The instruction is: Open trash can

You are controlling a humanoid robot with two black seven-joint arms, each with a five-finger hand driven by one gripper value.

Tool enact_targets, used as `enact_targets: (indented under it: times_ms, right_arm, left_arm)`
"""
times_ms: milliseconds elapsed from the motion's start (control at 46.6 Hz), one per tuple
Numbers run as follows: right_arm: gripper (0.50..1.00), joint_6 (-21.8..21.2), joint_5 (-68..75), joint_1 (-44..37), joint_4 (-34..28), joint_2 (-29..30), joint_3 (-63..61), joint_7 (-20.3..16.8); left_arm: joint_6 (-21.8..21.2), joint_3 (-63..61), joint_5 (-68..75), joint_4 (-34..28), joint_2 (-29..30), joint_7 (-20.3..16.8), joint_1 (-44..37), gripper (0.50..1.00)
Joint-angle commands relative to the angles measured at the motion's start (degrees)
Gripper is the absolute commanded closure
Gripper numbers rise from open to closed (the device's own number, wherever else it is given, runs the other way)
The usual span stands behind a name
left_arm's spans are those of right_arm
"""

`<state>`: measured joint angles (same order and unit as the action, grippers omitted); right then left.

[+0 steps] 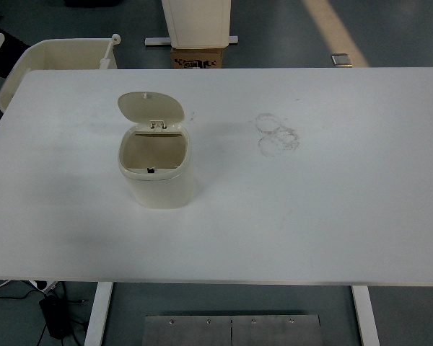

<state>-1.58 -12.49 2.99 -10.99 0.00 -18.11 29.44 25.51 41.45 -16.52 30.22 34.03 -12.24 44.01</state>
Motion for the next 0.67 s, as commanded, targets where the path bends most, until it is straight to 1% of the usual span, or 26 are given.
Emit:
enact_targets:
  times_ms: [0,107,279,644]
  right_arm:
    - [0.509,0.0,0.01,0.08,0.0,0.0,0.0,0.01]
    - [0.509,0.0,0.01,0.17,0.0,0.0,0.09,0.01]
    - [0.509,0.0,0.01,0.35,0.0,0.0,0.09,0.09]
    - [0.509,0.0,0.01,0.43,-0.09,0.0,0.09,0.44]
  left_arm:
    - [-0.29,-0.05,0.0,-0.78,-2.12,0.29,-1.03,0.5]
    - [-0.37,-0.14,0.08,-2.54,-3.61,0.38,-2.18,0.5]
    - [-0.29,-0.14,0.26,-3.68,-5.37,0.38,-2.97,0.5]
    - [-0.11,-0.05,0.44,-3.68,-5.29,0.11,-3.76,0.5]
